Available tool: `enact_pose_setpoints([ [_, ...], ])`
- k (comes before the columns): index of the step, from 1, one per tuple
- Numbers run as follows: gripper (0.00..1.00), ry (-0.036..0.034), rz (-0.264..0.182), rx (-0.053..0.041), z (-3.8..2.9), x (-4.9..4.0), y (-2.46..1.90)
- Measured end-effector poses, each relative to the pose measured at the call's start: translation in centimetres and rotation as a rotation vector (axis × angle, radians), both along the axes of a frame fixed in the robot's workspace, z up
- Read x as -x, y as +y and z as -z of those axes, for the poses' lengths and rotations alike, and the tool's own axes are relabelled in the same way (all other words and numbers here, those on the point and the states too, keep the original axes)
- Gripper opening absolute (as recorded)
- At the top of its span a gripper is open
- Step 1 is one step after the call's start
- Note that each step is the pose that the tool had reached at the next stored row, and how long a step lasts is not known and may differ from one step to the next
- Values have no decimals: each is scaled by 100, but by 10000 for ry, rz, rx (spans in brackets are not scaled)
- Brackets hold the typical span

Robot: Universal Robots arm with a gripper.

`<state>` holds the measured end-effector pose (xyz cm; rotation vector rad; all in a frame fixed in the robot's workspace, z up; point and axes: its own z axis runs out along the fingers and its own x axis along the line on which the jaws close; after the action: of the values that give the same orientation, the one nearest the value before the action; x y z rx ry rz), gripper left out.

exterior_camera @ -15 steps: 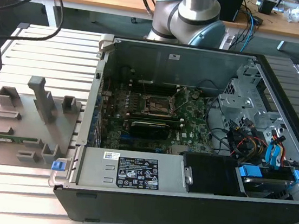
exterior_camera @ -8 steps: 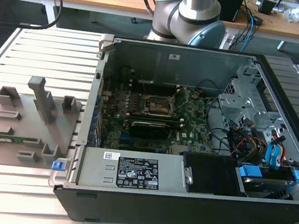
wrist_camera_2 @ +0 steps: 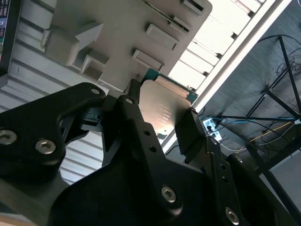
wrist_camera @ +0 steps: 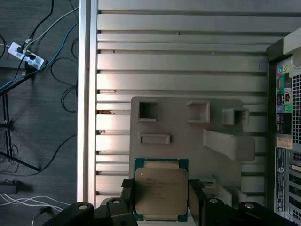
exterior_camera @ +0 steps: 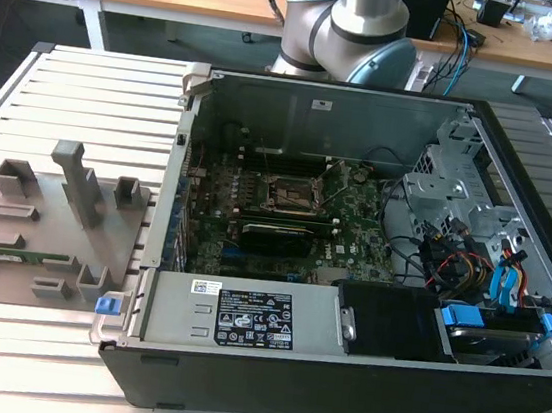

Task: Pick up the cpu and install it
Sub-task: 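Pick up the cpu and move it towards the insertion slot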

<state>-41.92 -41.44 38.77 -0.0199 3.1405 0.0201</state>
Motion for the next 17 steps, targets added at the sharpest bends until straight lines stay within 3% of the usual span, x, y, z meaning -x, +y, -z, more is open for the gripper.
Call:
enact_pose_setpoints([
  [5, 55, 0, -1, 29, -234, 0, 16],
  [9, 55, -1, -1, 40, -323, 0, 21],
  [12, 55, 0, -1, 53, -456, 0, 28],
  [14, 55, 0, 0, 62, -500, 0, 32],
  [17, 55, -1, -1, 71, -621, 0, 37],
])
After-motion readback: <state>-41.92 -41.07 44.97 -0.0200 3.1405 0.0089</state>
